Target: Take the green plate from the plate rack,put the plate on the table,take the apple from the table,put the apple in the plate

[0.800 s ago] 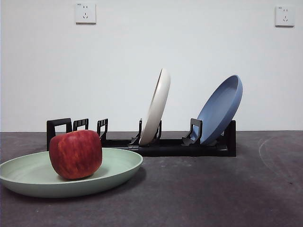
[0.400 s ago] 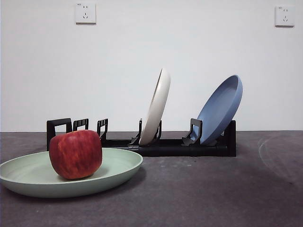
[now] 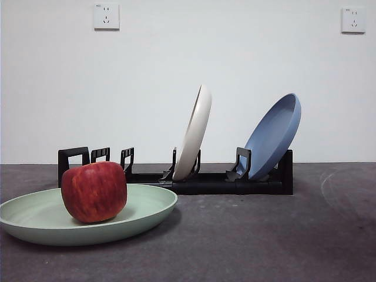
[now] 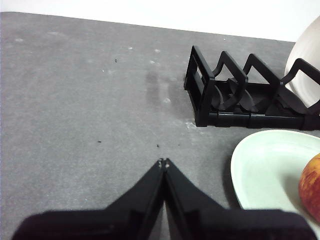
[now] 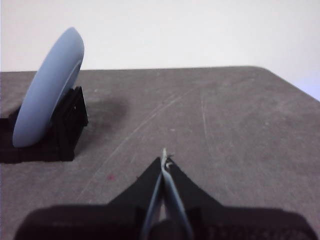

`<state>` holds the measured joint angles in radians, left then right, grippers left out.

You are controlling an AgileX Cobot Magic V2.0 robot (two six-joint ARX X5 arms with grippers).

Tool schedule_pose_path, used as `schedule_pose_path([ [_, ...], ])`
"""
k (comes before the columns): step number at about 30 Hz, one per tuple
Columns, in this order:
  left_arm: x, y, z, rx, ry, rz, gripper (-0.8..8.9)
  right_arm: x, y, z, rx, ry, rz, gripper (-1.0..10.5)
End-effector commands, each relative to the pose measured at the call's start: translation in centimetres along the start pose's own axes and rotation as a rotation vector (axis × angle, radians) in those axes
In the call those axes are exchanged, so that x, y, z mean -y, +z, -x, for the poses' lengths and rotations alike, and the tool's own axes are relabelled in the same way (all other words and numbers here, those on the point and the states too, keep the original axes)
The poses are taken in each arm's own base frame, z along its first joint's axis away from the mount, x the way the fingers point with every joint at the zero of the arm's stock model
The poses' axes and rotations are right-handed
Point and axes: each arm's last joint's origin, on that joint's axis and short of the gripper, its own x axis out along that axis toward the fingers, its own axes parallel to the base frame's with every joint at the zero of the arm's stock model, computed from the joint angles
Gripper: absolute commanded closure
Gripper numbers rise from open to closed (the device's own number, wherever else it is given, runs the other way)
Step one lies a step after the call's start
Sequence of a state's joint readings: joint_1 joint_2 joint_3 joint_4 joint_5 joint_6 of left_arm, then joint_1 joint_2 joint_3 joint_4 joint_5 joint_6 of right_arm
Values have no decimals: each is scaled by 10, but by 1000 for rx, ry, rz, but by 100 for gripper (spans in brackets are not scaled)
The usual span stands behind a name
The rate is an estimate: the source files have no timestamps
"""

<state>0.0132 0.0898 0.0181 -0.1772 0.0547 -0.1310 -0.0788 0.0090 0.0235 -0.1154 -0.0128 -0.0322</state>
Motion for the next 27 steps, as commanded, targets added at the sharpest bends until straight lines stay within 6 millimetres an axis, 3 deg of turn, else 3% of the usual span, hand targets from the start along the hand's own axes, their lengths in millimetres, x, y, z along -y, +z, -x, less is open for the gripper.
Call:
schedule_pose_path([
  [1,0,-1,-1,3,4,-12,817,0,-8,-1,-64,-9,-21,946],
  [27,0,-2,-1,-1,4,-11,817,0,-10,0,-78,-12,-26,946],
])
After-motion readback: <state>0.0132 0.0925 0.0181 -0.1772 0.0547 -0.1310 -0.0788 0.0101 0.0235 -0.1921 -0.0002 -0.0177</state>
